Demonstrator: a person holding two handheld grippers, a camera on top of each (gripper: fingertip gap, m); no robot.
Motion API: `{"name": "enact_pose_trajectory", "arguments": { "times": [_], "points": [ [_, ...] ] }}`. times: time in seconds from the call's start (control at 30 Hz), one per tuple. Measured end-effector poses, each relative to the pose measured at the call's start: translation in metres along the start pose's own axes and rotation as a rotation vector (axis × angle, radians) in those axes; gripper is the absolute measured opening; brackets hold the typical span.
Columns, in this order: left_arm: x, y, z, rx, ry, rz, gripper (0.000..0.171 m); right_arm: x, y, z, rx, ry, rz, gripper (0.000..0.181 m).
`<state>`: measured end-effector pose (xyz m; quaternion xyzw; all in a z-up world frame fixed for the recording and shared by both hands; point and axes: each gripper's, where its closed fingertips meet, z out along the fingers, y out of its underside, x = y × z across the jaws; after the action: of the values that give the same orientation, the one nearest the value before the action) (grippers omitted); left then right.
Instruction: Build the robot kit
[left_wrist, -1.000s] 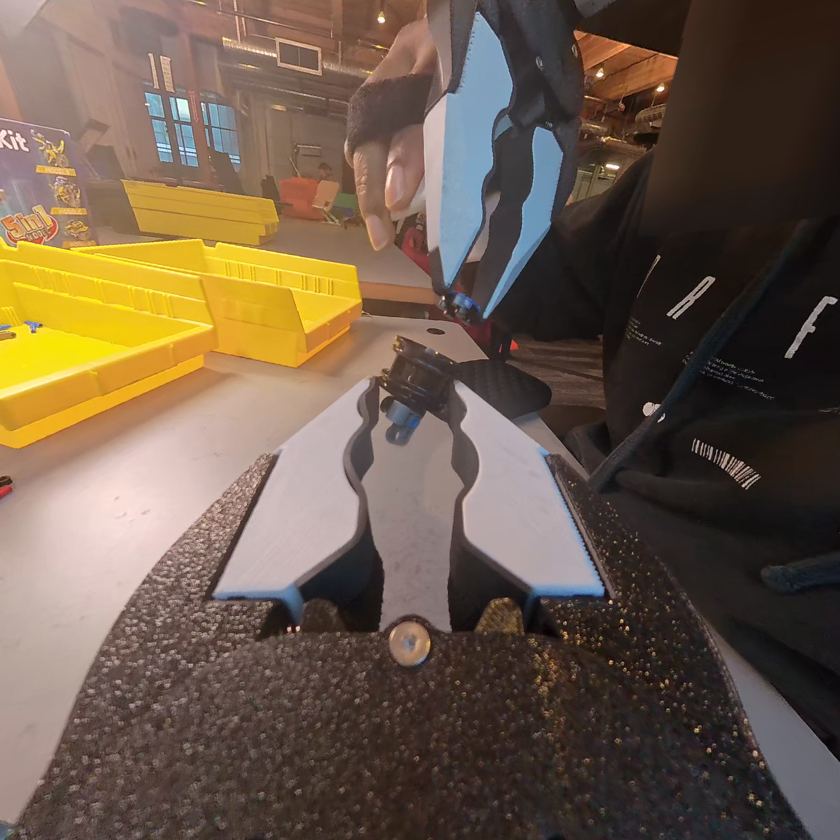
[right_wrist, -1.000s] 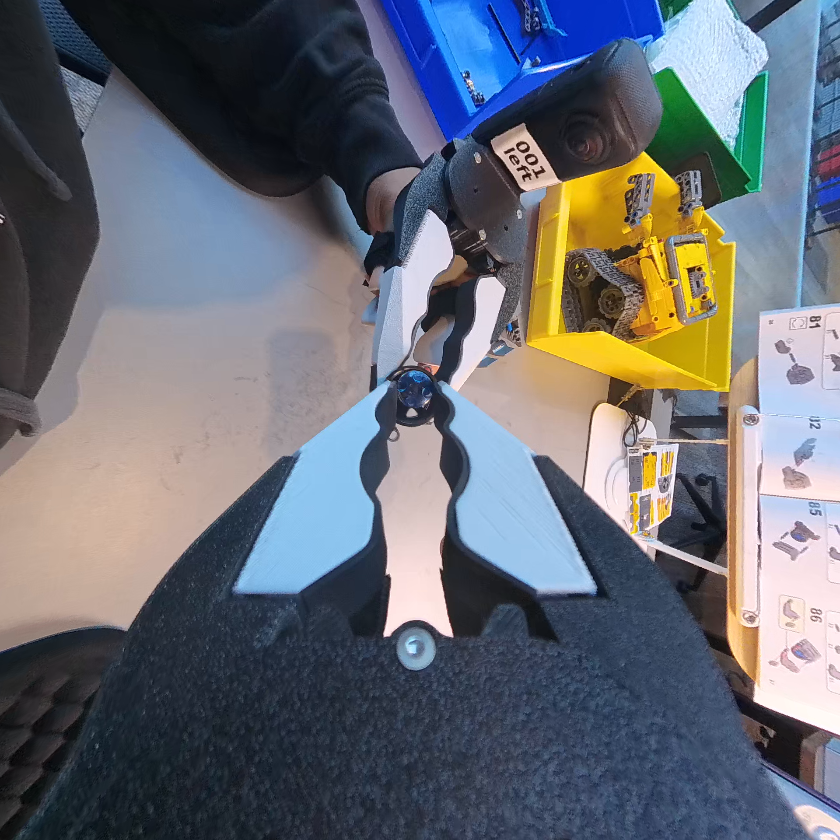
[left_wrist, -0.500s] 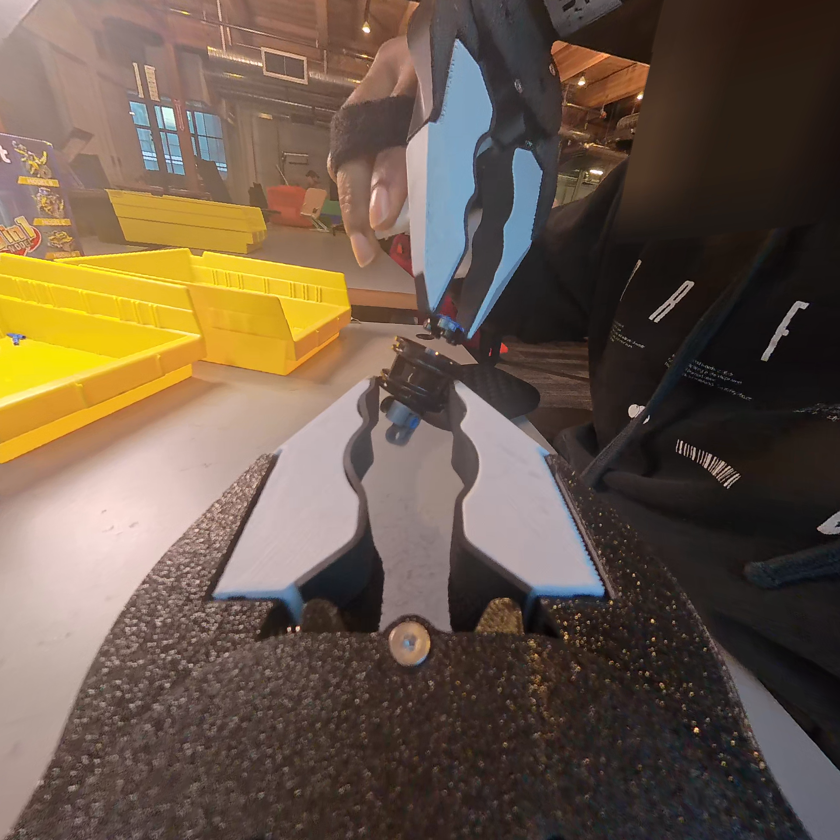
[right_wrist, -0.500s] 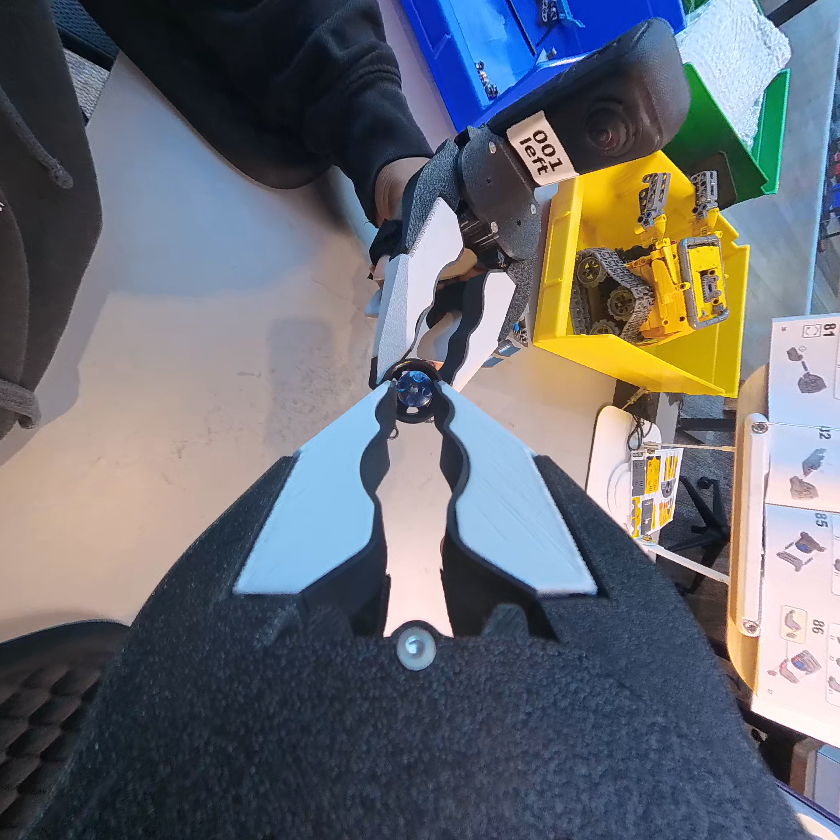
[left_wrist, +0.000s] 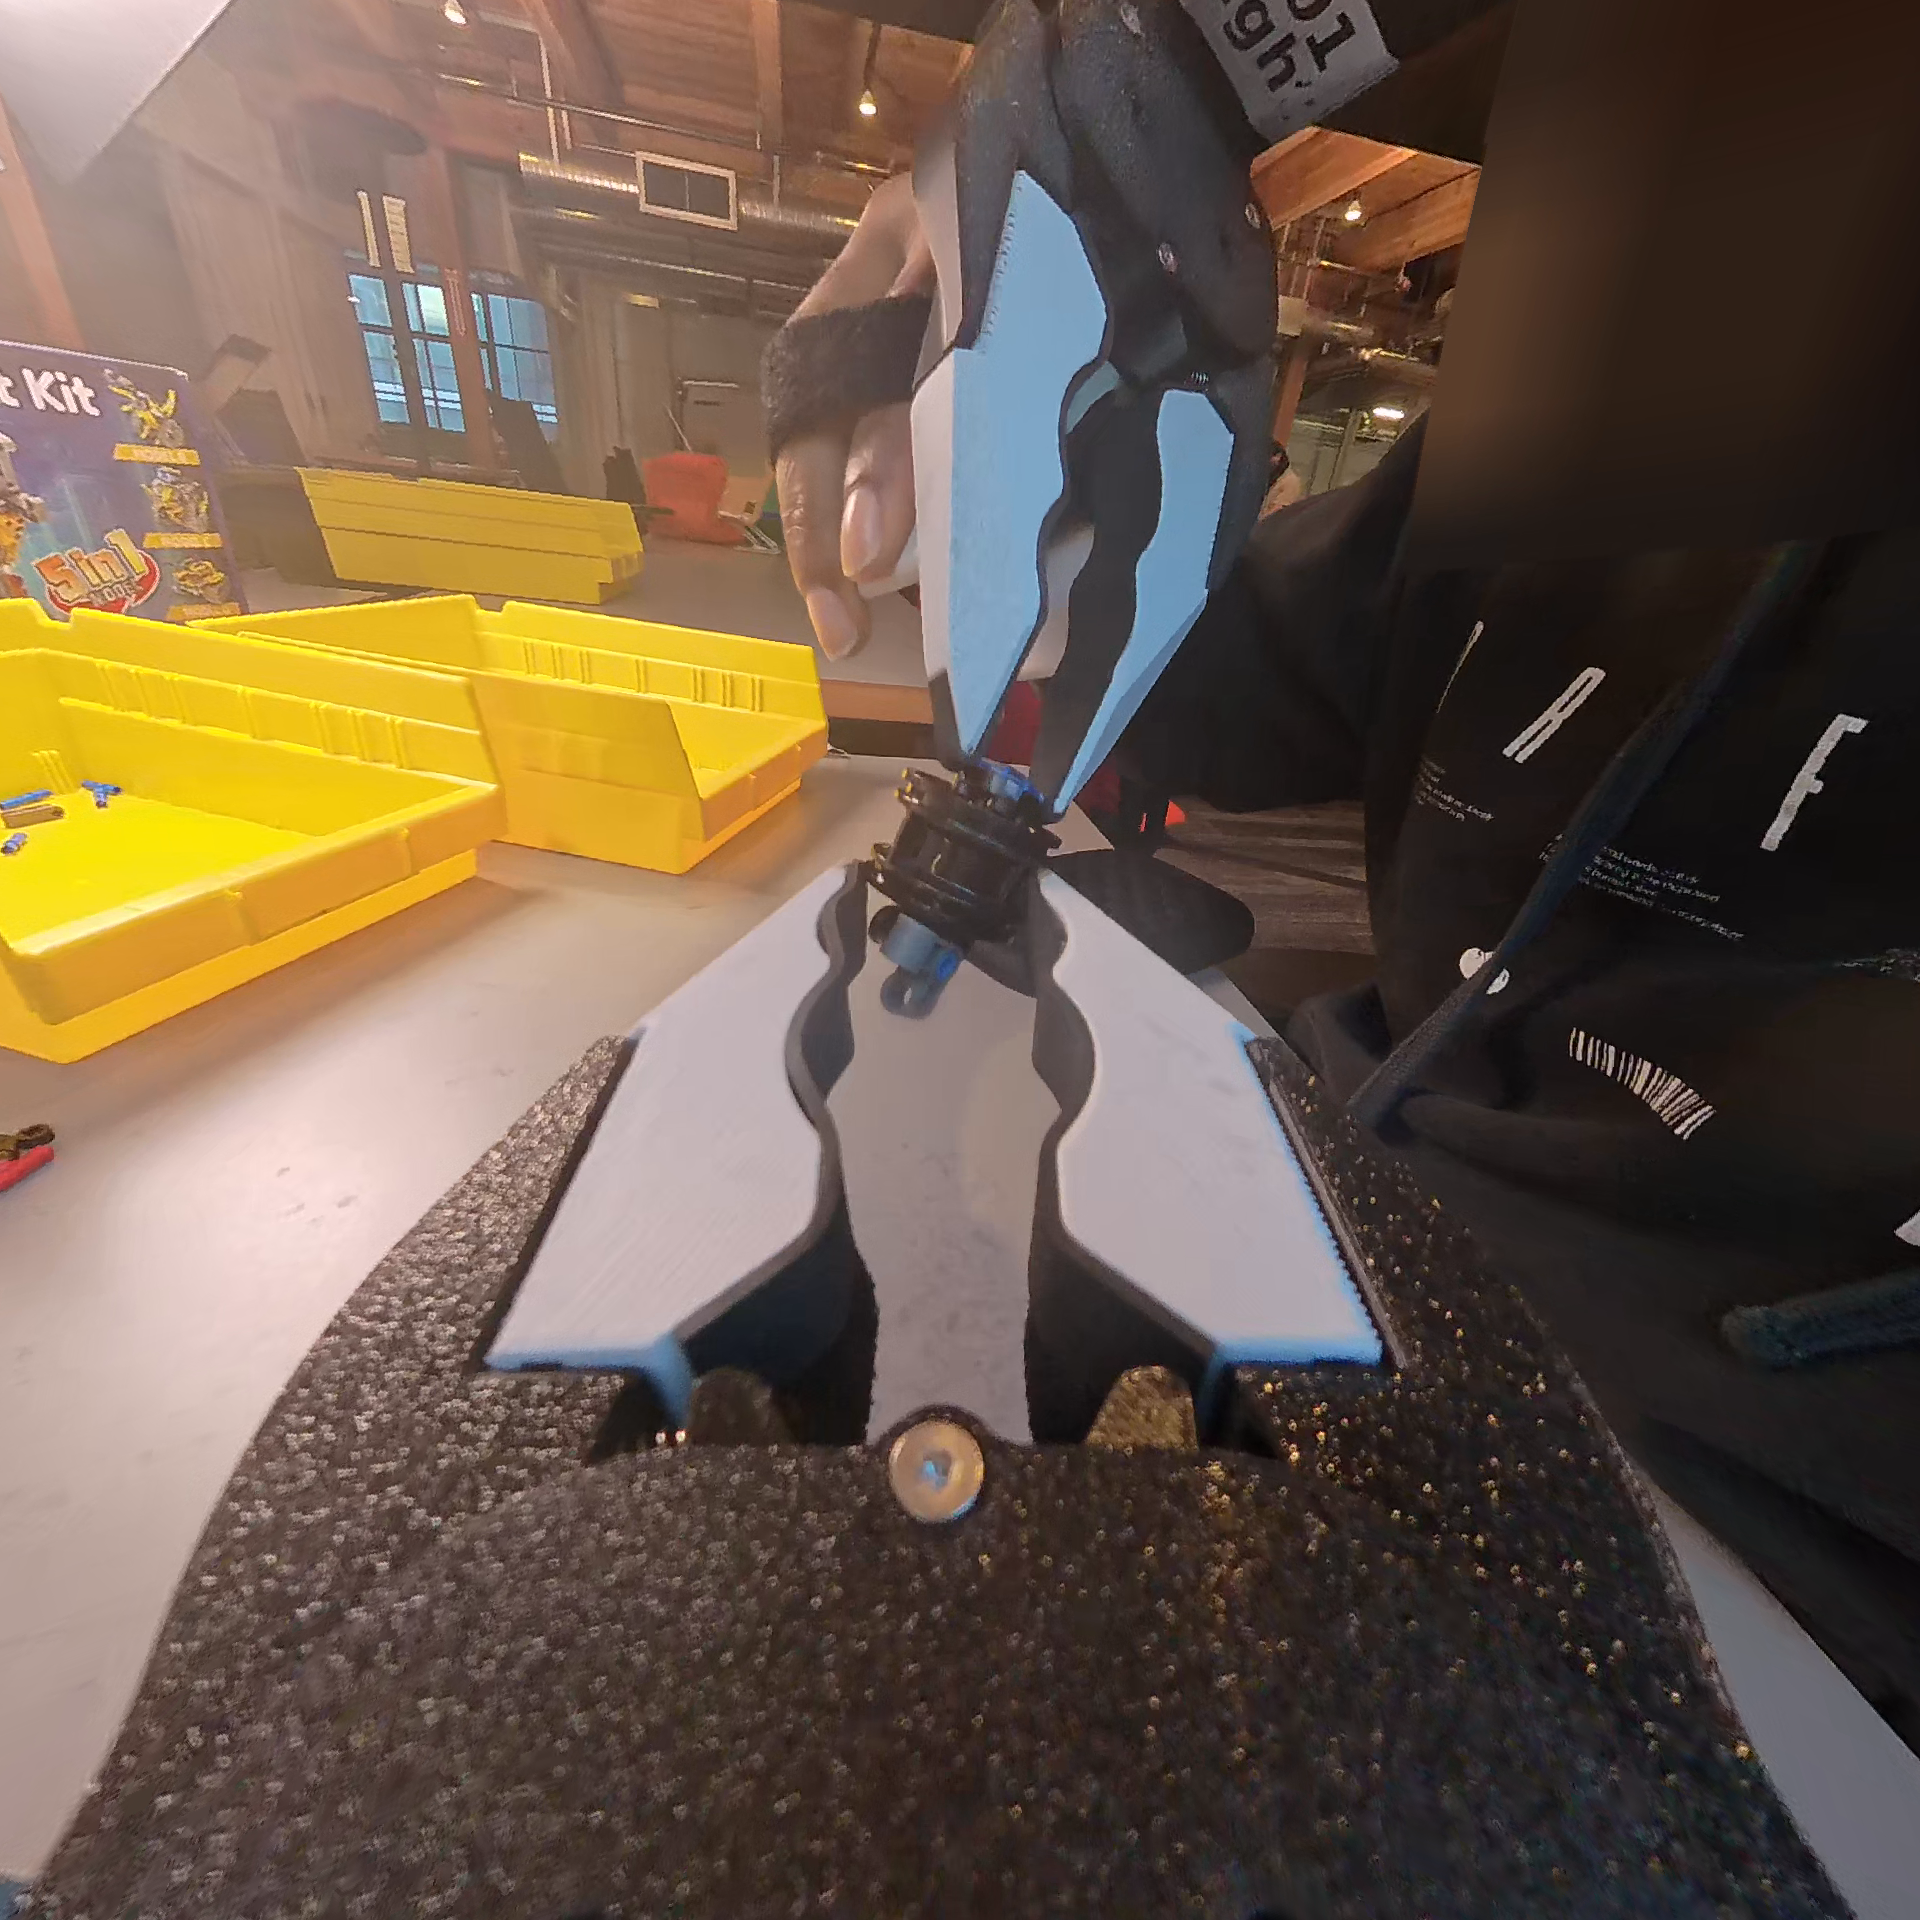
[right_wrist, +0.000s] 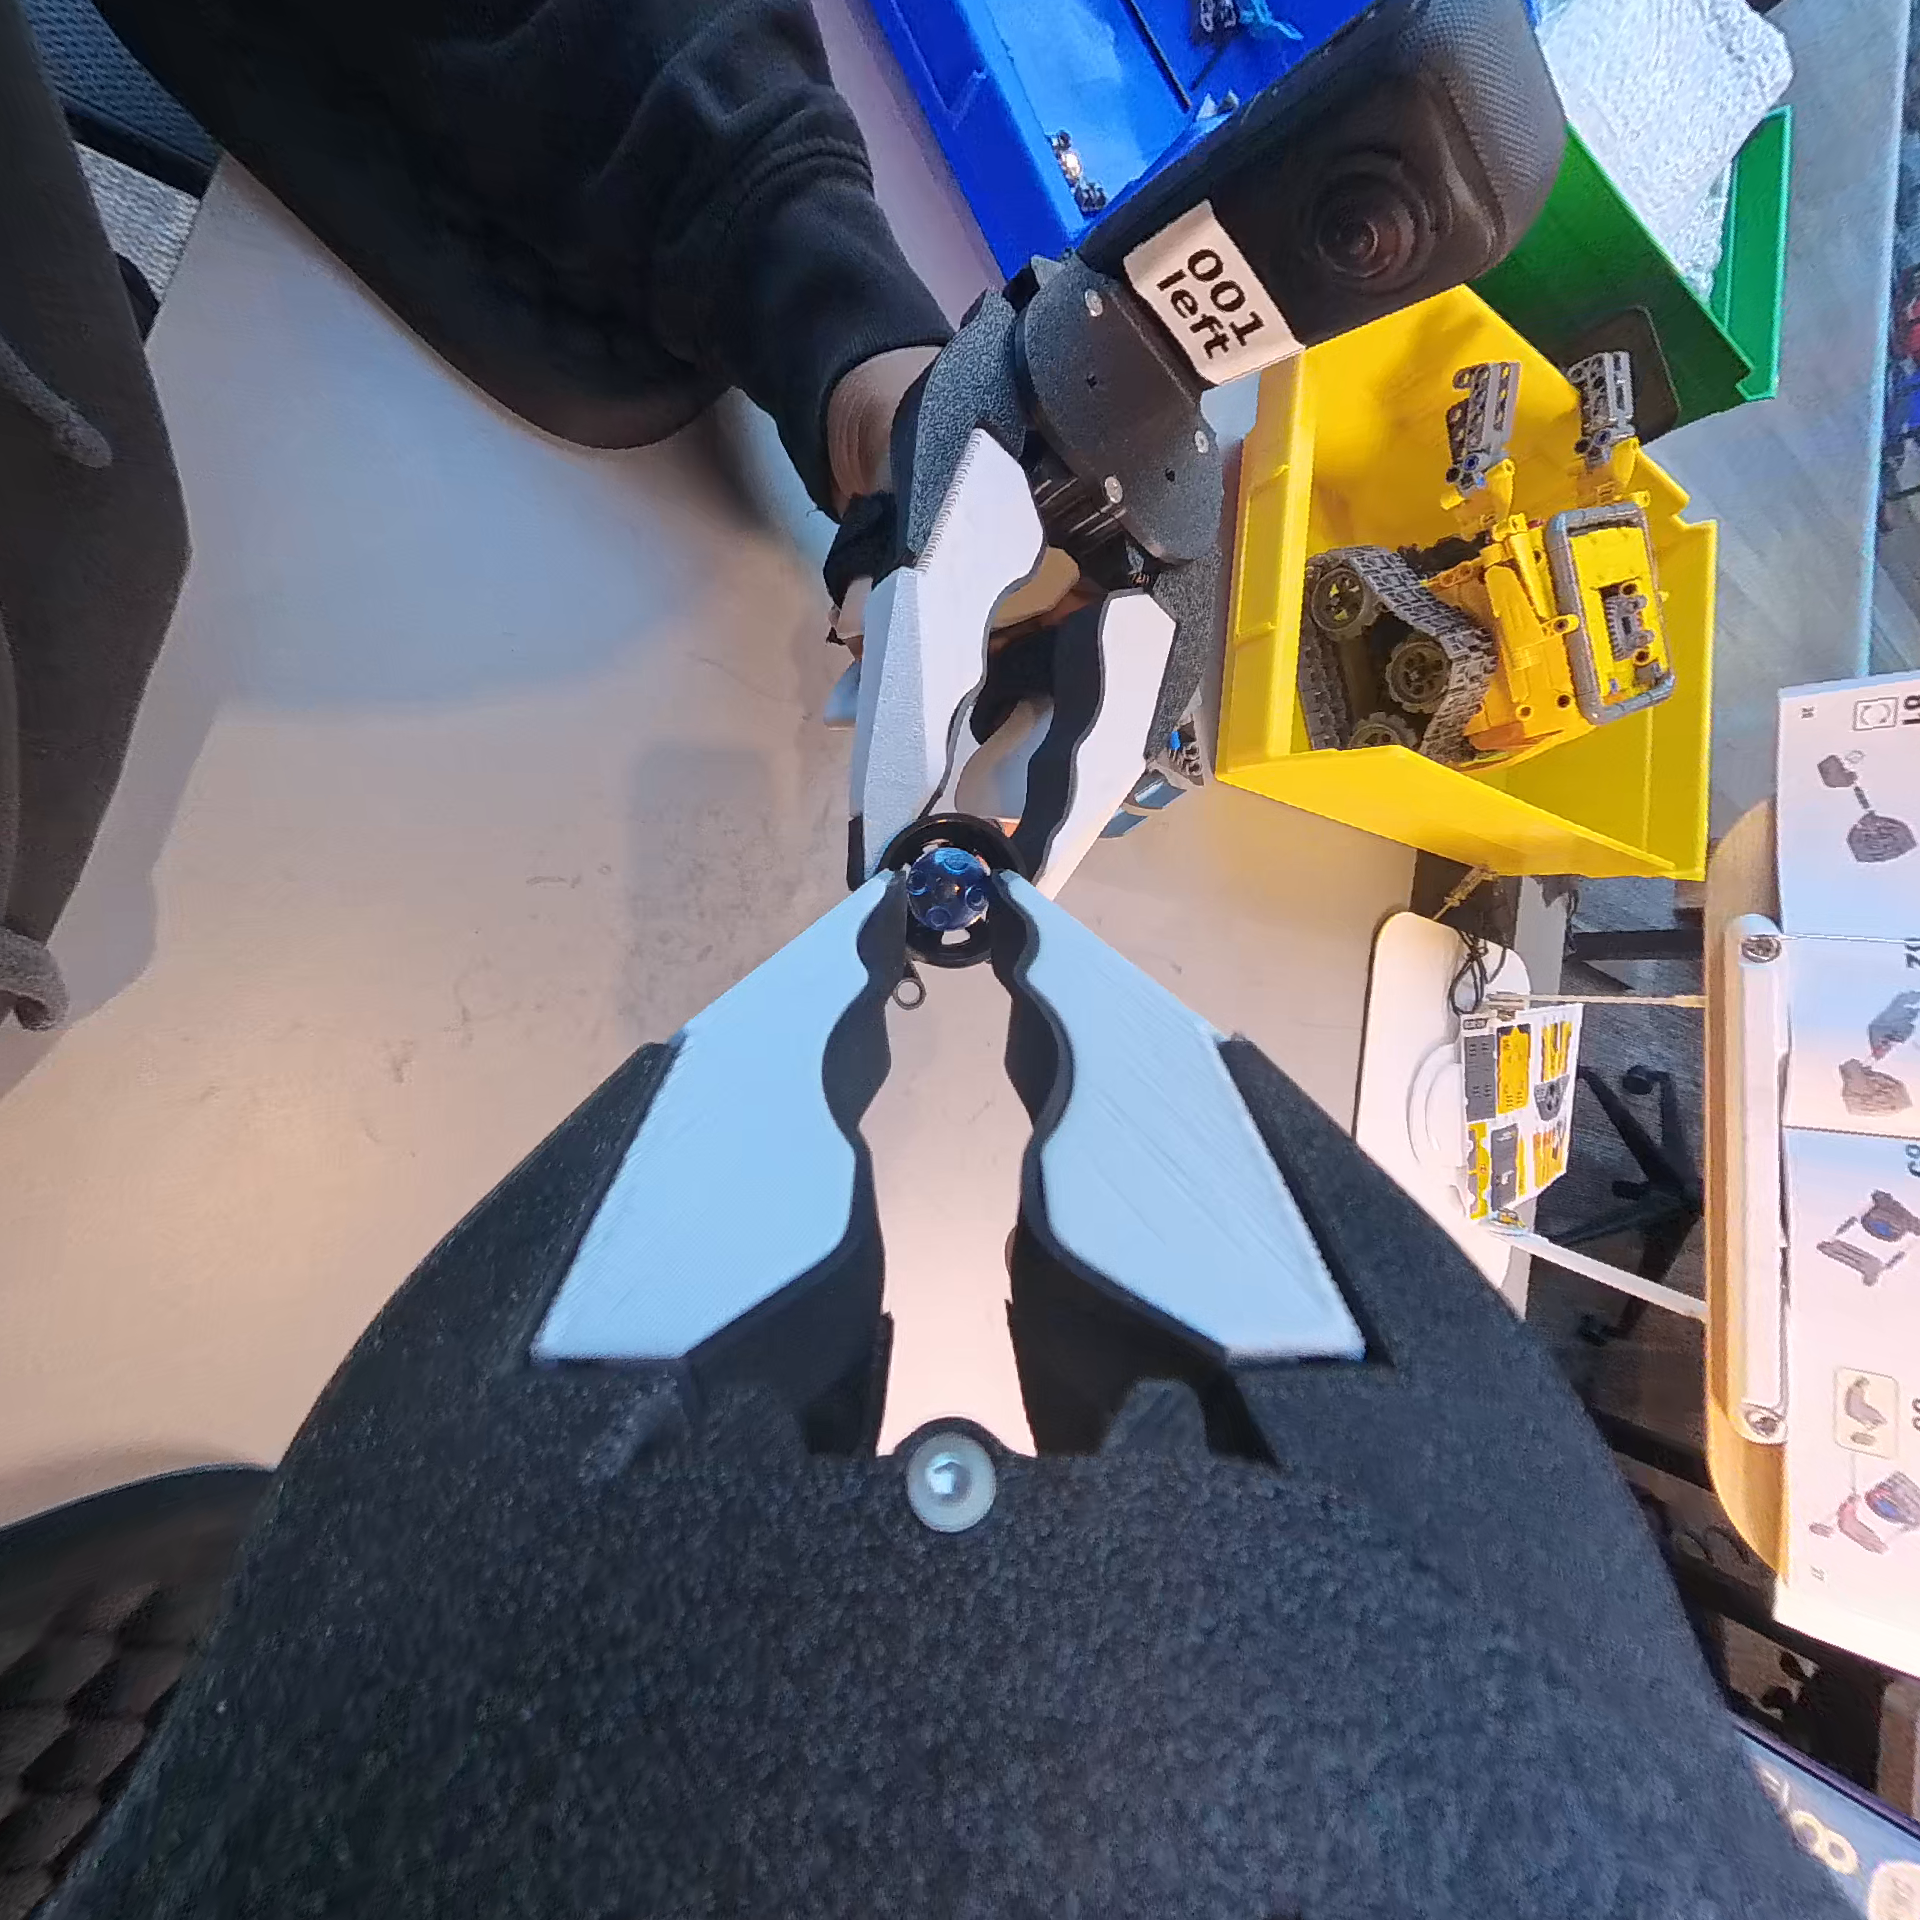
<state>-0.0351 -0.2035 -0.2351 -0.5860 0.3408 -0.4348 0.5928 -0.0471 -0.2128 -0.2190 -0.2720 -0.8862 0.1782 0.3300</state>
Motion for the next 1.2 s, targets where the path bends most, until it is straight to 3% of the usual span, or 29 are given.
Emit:
{"name": "enact_pose_trajectory", "arguments": {
  "times": [0.47, 0.83, 1.2],
  "points": [
    [-0.014, 0.002, 0.000, -0.042, -0.131, 0.033, 0.028, 0.009, 0.013, 0.004, 0.000, 0.054, 0.087, 0.015],
    [-0.025, 0.001, 0.002, -0.116, -0.278, 0.072, 0.027, 0.014, 0.023, 0.002, 0.217, 0.151, 0.324, 0.015],
    [-0.043, 0.010, -0.002, -0.390, -0.586, 0.349, 0.026, 0.017, 0.041, 0.012, 0.398, 0.282, 0.560, 0.013]
  ]
}}
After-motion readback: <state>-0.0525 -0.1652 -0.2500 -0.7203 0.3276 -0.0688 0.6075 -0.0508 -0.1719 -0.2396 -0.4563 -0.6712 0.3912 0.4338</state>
